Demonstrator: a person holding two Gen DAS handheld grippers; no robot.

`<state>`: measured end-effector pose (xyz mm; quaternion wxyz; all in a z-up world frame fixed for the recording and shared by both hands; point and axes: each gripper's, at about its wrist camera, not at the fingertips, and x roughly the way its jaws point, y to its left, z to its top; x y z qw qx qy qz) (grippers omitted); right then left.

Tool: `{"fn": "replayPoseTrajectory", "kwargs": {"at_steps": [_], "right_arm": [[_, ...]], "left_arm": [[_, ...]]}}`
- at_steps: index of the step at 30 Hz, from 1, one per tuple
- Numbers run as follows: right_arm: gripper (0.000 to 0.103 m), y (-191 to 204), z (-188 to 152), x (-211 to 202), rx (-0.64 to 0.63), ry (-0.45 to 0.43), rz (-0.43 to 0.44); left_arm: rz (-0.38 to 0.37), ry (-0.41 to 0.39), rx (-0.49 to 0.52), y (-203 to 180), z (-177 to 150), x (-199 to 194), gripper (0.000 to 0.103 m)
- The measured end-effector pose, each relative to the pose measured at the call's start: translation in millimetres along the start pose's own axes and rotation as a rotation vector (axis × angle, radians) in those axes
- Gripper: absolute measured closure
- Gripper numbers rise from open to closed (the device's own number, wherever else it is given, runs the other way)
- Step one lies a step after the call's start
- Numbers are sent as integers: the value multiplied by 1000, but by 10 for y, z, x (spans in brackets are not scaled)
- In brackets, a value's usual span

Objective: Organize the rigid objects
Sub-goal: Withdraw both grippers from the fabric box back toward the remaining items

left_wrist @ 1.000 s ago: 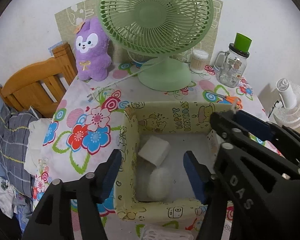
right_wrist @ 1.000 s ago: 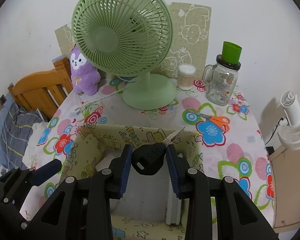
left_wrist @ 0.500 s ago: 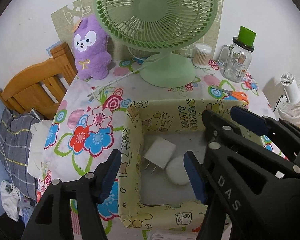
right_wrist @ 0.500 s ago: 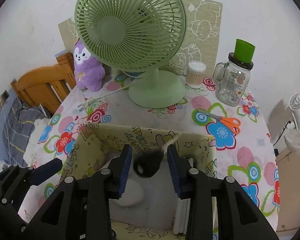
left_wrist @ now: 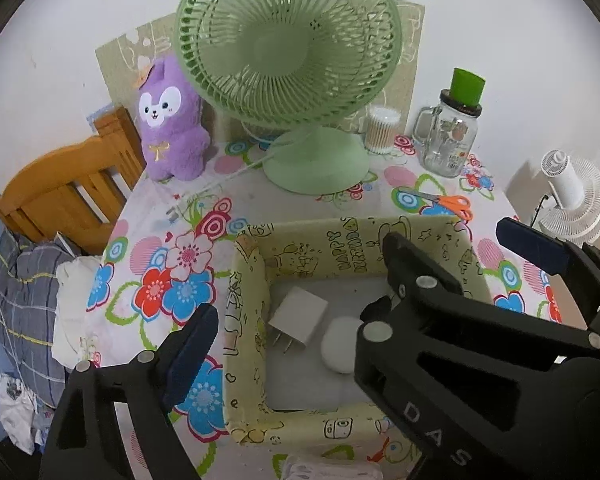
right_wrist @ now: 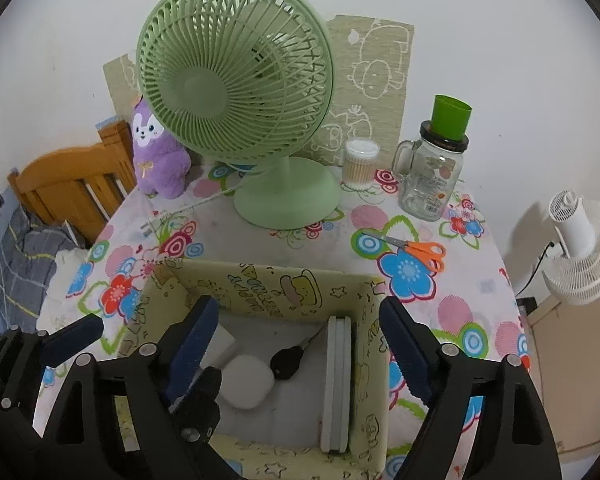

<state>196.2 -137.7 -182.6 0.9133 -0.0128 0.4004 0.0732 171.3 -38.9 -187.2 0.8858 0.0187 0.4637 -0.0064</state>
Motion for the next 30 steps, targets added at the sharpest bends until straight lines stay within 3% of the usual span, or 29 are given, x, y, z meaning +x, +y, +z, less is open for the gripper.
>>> {"fn": "replayPoseTrajectory", "kwargs": {"at_steps": [10, 30], "right_arm": [[16, 26, -50, -255, 33, -13, -19], [11, -33, -239, -774, 80, -41, -56]], "left_arm": [[-18, -32, 15, -2, -43, -217, 6], [-90, -63, 50, -70, -260, -658, 4]]}}
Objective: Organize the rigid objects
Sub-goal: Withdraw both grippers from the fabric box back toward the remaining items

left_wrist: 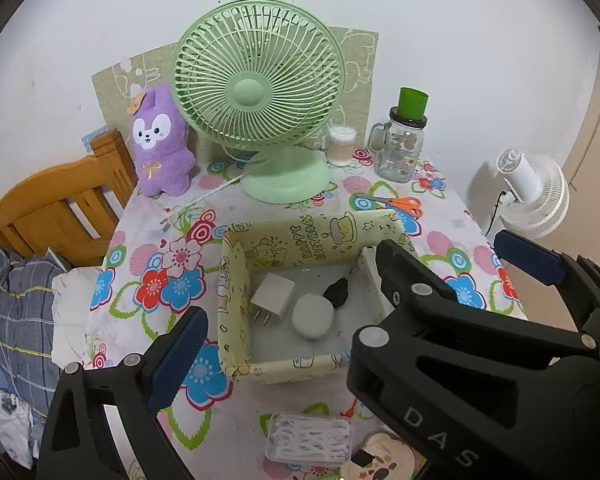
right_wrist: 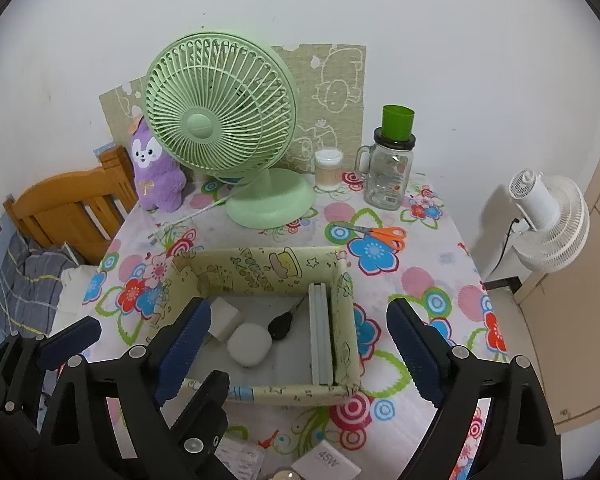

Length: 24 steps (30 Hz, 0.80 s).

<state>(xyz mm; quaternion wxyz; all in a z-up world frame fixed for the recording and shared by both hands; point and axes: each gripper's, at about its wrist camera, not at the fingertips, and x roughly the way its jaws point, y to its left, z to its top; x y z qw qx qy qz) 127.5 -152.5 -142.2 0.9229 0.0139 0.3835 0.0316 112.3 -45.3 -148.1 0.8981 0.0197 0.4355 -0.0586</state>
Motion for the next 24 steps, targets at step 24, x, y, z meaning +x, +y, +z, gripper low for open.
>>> {"fn": "replayPoseTrajectory", "kwargs": {"at_steps": [24], "right_arm": [[8, 3, -267, -565, 63, -32, -58]], "left_arm": [[-48, -56, 6, 105, -285, -517, 3]]}}
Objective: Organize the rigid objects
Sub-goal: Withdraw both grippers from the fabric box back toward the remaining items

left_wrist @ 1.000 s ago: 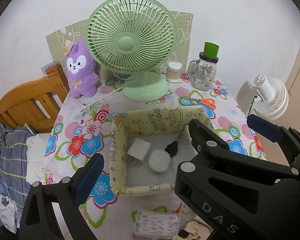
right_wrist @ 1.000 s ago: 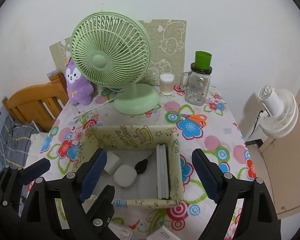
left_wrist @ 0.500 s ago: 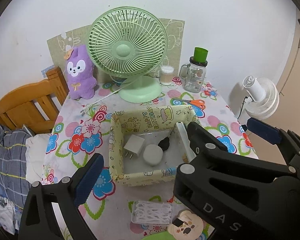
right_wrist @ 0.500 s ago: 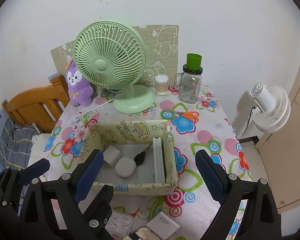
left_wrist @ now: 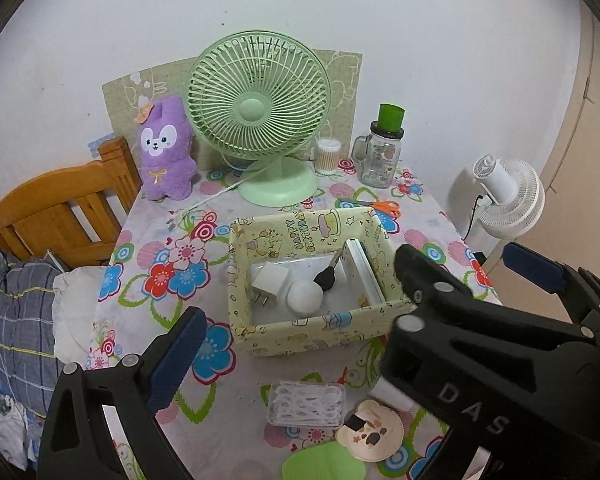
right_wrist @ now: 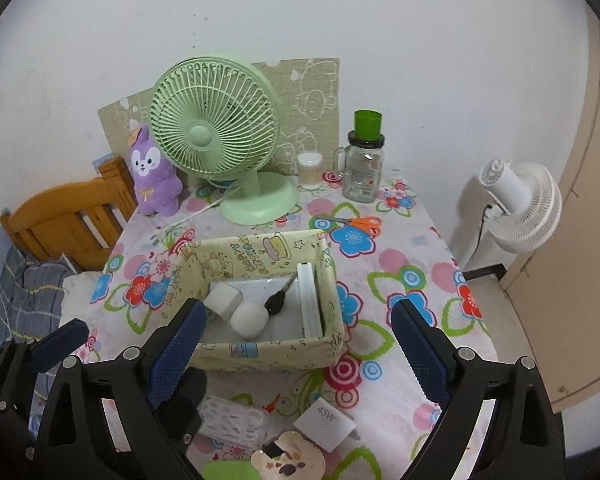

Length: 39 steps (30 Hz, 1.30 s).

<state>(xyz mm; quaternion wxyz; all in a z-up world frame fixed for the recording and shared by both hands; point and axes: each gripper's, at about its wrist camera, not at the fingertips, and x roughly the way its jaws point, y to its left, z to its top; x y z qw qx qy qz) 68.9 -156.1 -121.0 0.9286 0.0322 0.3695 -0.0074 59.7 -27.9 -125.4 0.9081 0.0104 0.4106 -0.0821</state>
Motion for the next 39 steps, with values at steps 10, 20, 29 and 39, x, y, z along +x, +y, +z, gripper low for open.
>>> {"fn": "replayPoseTrajectory", "kwargs": {"at_steps": [10, 20, 29, 39], "right_arm": [[8, -52, -175, -185, 26, -11, -37], [8, -151, -390, -229, 54, -1, -62], [8, -204, -595, -101, 61, 30, -70], [8, -272, -834, 141, 80, 81, -84]], "left_arm": [[-20, 1, 10, 75, -145, -90, 3], [-63, 21, 34, 45, -329, -60, 3], [-62, 47, 25, 82, -498, 102, 3], [-65, 90, 34, 90, -669, 339, 3]]}}
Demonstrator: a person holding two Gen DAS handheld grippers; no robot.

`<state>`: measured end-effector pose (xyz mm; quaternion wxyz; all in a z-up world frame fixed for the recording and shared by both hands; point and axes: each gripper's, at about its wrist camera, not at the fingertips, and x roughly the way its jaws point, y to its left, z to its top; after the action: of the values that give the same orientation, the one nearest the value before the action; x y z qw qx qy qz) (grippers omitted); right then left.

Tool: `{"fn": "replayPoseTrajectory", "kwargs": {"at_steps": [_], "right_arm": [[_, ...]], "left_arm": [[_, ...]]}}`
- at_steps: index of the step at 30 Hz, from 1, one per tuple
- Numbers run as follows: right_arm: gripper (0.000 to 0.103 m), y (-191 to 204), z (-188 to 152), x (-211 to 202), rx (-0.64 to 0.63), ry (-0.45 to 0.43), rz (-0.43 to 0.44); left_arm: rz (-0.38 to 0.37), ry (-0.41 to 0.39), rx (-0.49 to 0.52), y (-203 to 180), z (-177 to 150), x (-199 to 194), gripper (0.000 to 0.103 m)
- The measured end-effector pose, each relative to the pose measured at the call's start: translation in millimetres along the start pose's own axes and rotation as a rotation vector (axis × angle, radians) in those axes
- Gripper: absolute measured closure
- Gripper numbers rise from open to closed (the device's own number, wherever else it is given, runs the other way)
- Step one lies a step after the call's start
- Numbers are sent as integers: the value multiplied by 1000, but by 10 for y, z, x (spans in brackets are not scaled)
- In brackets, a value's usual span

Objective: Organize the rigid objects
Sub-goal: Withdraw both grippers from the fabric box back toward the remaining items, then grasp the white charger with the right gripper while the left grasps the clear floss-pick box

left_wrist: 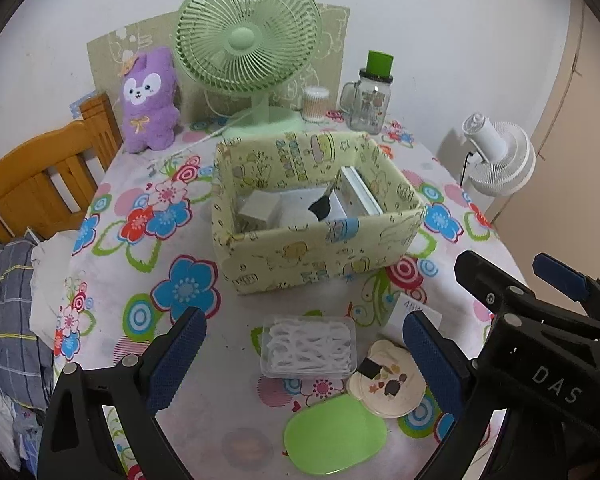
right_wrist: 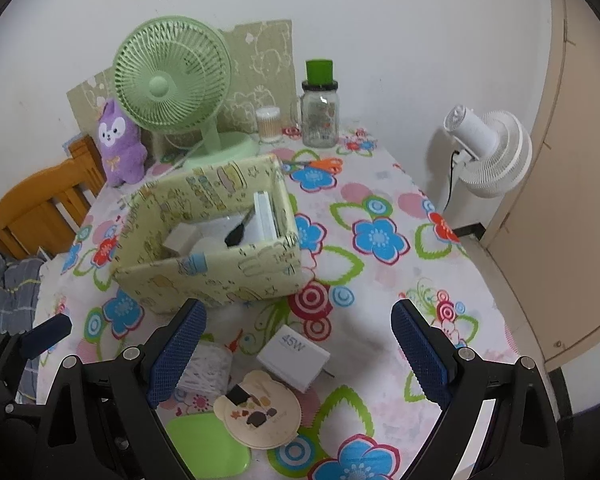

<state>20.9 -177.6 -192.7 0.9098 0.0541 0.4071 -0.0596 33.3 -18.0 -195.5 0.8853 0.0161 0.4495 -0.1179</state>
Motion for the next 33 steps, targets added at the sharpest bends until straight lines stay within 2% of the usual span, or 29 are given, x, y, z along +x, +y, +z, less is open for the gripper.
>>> {"fn": "replayPoseTrajectory", "kwargs": {"at_steps": [26, 33], "right_arm": [[8, -32, -303, 641, 24, 125, -33], [8, -24, -374, 796, 29, 160, -14]], "left_arm": [[34, 103, 20, -53, -222, 674, 3], [48, 124, 31, -77, -274, 803, 3]]}}
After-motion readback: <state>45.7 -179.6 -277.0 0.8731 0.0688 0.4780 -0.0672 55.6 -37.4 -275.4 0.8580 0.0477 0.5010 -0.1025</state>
